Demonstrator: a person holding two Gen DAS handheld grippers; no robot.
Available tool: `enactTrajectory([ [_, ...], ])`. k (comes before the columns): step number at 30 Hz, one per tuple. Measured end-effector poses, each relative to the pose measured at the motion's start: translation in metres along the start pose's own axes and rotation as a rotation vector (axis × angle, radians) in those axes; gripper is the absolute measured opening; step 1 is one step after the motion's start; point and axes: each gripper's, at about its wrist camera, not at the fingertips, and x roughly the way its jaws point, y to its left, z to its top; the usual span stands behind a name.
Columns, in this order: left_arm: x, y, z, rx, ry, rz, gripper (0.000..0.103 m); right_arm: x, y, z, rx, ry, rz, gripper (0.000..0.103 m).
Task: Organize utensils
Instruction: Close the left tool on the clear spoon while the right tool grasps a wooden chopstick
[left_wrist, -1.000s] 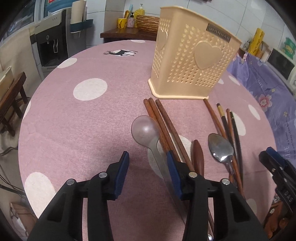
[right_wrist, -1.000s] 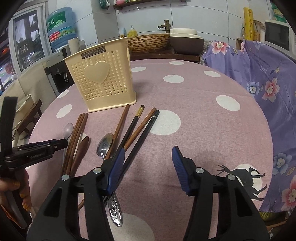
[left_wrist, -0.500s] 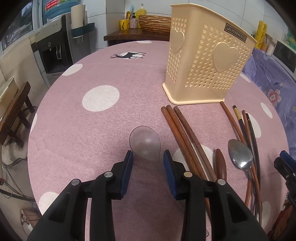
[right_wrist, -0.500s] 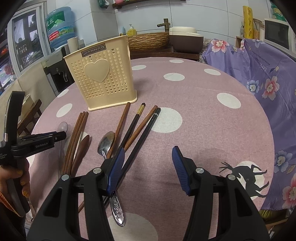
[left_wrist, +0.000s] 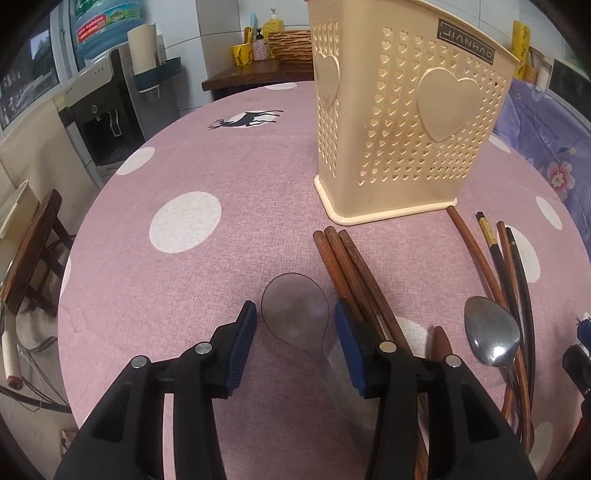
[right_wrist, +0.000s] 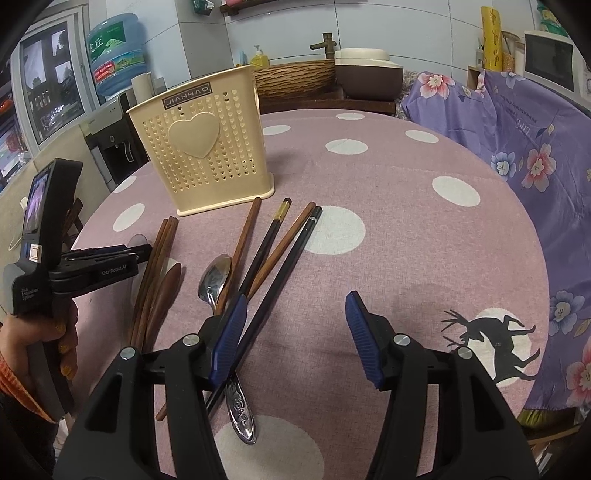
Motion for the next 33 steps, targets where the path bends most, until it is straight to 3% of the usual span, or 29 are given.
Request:
enactTrajectory([
  [6,-0.003,-0.002,-0.006,-0.067,-0.019,0.021,0.038,0.000,0.002,-0.001,-0.005,-0.001,0.007,0.057],
  [11,-0.001,-0.003,-0.003,-0.058,-0.024,0.003,0.036,-0.002,0.000,0.004,-0.004,-0.015,0.005,0.057],
  [17,-0.004,0.006,0.005,-0.079,-0.034,-0.068,0.036,0.006,0.001,0.028,-0.006,-0.013,0.102,0.055],
  [21,-0.016,0.012,0.010,-0.081,-0.077,-0.088,0.036,0.026,0.002,0.049,0.022,0.047,0.190,0.045],
  [25,-0.031,0.018,0.018,-0.084,-0.128,-0.105,0.036,0.052,0.024,0.071,-0.024,0.100,0.226,0.027],
  [29,-0.044,0.023,0.022,-0.084,-0.165,-0.117,0.036,0.081,0.046,0.083,-0.061,0.150,0.181,0.023],
  [33,-0.051,0.026,0.025,-0.079,-0.191,-0.123,0.036,0.104,0.055,0.087,-0.084,0.177,0.065,0.023],
])
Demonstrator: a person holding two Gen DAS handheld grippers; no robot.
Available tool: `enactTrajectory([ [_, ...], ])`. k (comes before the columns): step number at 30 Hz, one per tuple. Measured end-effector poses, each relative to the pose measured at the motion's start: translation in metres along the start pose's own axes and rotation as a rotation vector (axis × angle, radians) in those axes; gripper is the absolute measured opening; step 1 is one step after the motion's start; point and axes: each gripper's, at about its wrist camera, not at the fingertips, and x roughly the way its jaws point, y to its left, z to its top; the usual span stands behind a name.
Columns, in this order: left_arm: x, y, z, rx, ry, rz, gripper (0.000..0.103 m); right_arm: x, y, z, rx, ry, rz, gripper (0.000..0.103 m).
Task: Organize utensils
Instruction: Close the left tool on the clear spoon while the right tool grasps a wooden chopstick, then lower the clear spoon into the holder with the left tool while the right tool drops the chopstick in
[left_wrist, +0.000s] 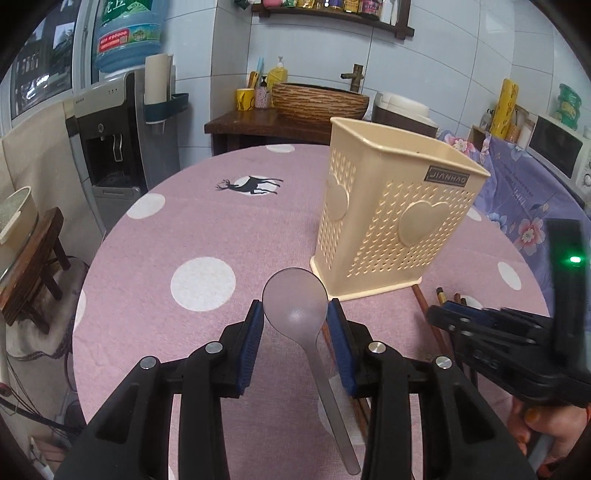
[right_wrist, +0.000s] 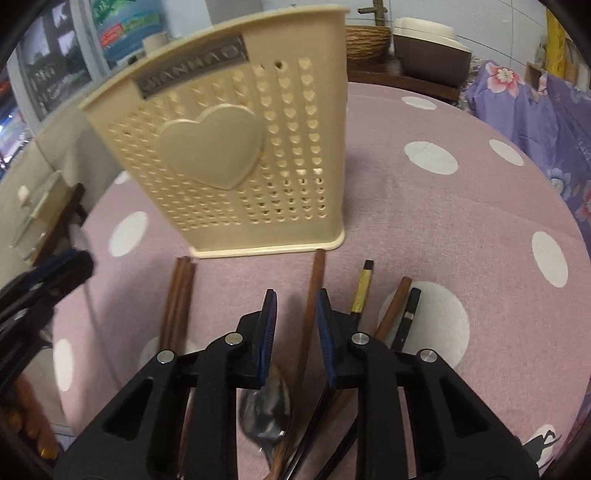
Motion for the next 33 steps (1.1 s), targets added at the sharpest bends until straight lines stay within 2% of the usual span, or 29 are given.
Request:
enactTrajectory([
  [6,-0.004,0.001,0.000,0.006,-0.014,-0.013,0.036,0.019,0.003,0.004,0.008,0.045,-0.061,0.022],
  [10,-0.006,0.002,0.002,0.008,-0.028,-0.019,0.036,0.022,0.003,0.005,-0.002,0.052,-0.088,0.015],
  [11,-0.007,0.002,0.002,0.008,-0.030,-0.019,0.036,0.022,0.003,0.005,-0.004,0.052,-0.097,0.010],
  [13,-0.009,0.001,0.002,0.006,-0.038,-0.020,0.036,0.021,0.002,0.004,0.003,0.050,-0.088,0.009],
  [15,-0.012,0.001,0.004,0.005,-0.048,-0.020,0.036,0.020,-0.001,0.004,0.020,0.053,-0.044,0.008],
  [19,-0.019,0.003,0.005,0.004,-0.071,-0.017,0.036,-0.006,-0.005,0.000,0.029,-0.010,0.005,0.008],
  [23,-0.030,0.008,0.006,-0.004,-0.098,-0.018,0.036,-0.056,-0.022,-0.008,0.088,-0.102,0.095,0.008],
  [28,-0.050,0.013,0.011,-0.010,-0.157,-0.012,0.036,-0.123,-0.048,-0.014,0.140,-0.262,0.135,0.008],
  [33,-0.058,0.012,0.013,-0.007,-0.181,-0.008,0.036,-0.162,-0.058,-0.022,0.133,-0.329,0.180,0.008],
])
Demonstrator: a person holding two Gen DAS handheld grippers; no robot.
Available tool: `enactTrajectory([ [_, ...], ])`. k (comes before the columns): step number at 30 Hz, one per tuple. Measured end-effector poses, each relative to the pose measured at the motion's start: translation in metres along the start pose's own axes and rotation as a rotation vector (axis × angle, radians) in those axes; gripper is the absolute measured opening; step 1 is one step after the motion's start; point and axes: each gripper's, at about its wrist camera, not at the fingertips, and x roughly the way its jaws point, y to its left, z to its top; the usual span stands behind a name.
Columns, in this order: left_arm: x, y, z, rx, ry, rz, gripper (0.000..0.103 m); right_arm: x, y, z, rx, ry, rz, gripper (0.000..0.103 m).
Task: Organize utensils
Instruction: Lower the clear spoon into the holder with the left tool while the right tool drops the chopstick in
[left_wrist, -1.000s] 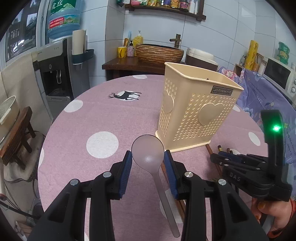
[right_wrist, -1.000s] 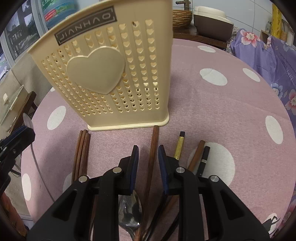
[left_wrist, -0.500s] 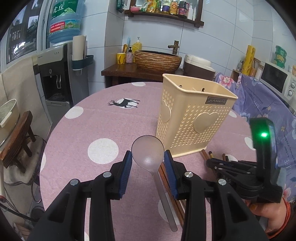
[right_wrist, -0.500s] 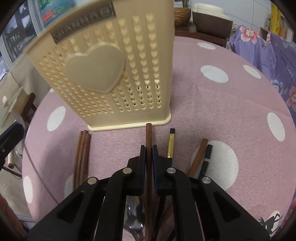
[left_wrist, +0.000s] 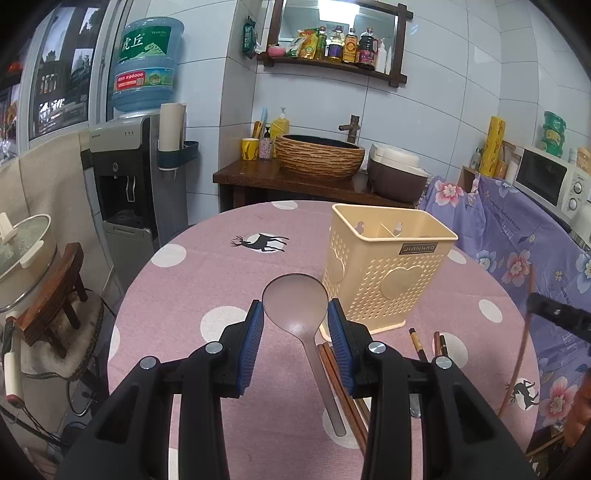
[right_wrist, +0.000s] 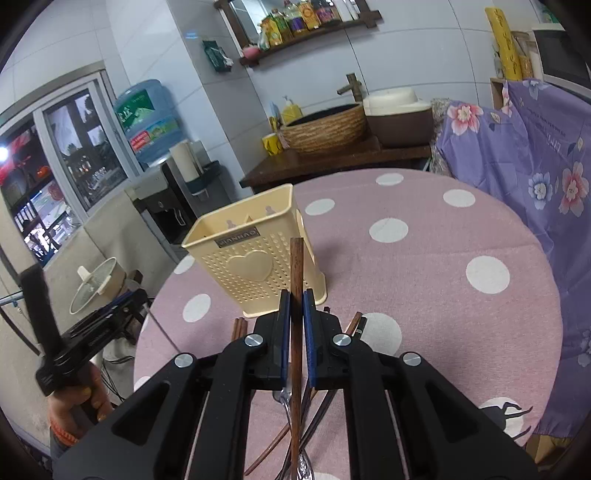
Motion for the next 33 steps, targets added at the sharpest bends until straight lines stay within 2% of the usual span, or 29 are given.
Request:
enactTrajectory([
  [10,-0.008,-0.001,0.004,0.002,-0.010,-0.023,0.036,-0.020,0.003,0.002,-0.010,-0.002,0.068,0.008],
  [15,-0.019,0.001,0.027,0.000,-0.046,-0.049,0.036,-0.035,0.010,0.020,-0.027,-0.042,0.101,0.008],
  [18,-0.027,-0.003,0.052,0.003,-0.090,-0.072,0.036,-0.042,0.019,0.045,-0.041,-0.076,0.125,0.008],
  [21,-0.031,-0.010,0.086,0.005,-0.152,-0.077,0.036,-0.048,0.031,0.079,-0.059,-0.140,0.118,0.008],
  [26,-0.029,-0.034,0.143,0.038,-0.264,-0.053,0.036,-0.053,0.054,0.151,-0.065,-0.295,0.083,0.008],
  [30,-0.008,-0.050,0.161,0.058,-0.286,-0.024,0.036,-0.043,0.069,0.190,-0.062,-0.399,0.038,0.008],
  [33,0.014,-0.062,0.158,0.094,-0.286,0.009,0.036,-0.025,0.077,0.195,-0.101,-0.470,-0.046,0.008],
])
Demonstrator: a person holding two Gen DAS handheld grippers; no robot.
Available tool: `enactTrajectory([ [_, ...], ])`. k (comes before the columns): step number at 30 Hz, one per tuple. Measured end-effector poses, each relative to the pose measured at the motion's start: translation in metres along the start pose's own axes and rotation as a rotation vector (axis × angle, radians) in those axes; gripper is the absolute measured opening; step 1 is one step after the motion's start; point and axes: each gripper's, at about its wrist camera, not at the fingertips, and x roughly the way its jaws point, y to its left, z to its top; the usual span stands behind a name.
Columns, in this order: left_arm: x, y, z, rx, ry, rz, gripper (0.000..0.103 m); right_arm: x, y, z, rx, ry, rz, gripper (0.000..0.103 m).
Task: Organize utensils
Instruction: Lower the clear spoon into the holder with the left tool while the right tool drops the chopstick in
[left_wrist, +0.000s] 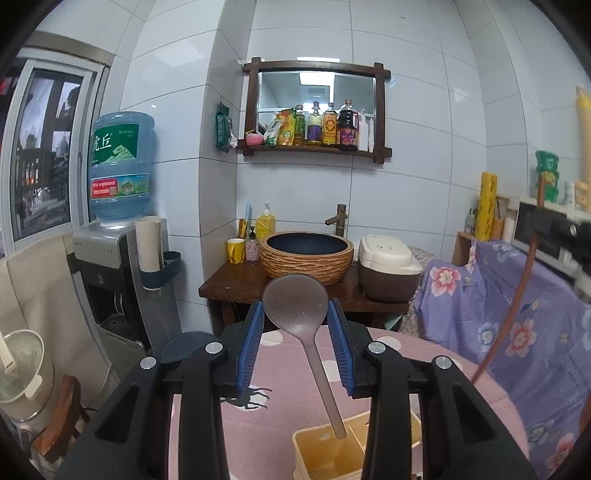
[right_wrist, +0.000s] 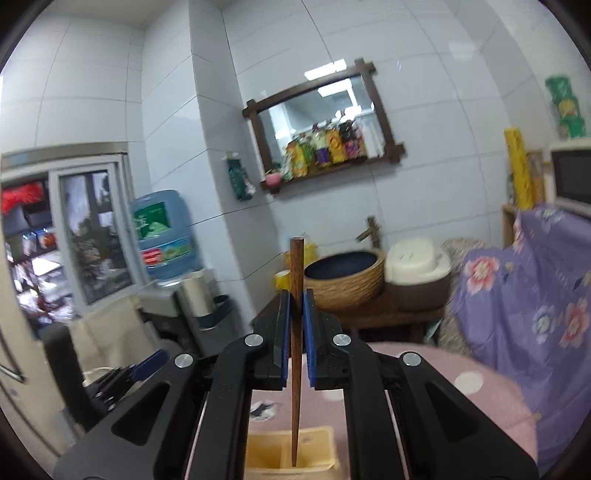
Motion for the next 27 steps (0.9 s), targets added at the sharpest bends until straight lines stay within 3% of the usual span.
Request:
enactTrajectory([
  [6,0.019,-0.008,-0.047,0.022,0.052,0.003,0.036,0.032,-0.005,-0.058,-0.005,0.056,-0.050,0.008],
  [13,0.021,-0.017,-0.090,0.061,0.098,-0.018,0.036,0.041,-0.010,-0.117,-0.011,0.161,-0.040,0.008],
  [24,0.025,-0.020,-0.110,0.075,0.142,-0.038,0.037,0.041,-0.022,-0.134,0.006,0.194,-0.036,0.008],
  [25,0.023,-0.021,-0.110,0.080,0.141,-0.045,0.042,0.040,-0.024,-0.134,0.011,0.194,-0.033,0.011],
  [26,0.021,-0.022,-0.111,0.086,0.138,-0.049,0.047,0.038,-0.025,-0.135,0.015,0.195,-0.034,0.023],
  [27,0.018,-0.022,-0.112,0.090,0.131,-0.049,0.059,0.036,-0.027,-0.136,0.020,0.195,-0.037,0.033],
])
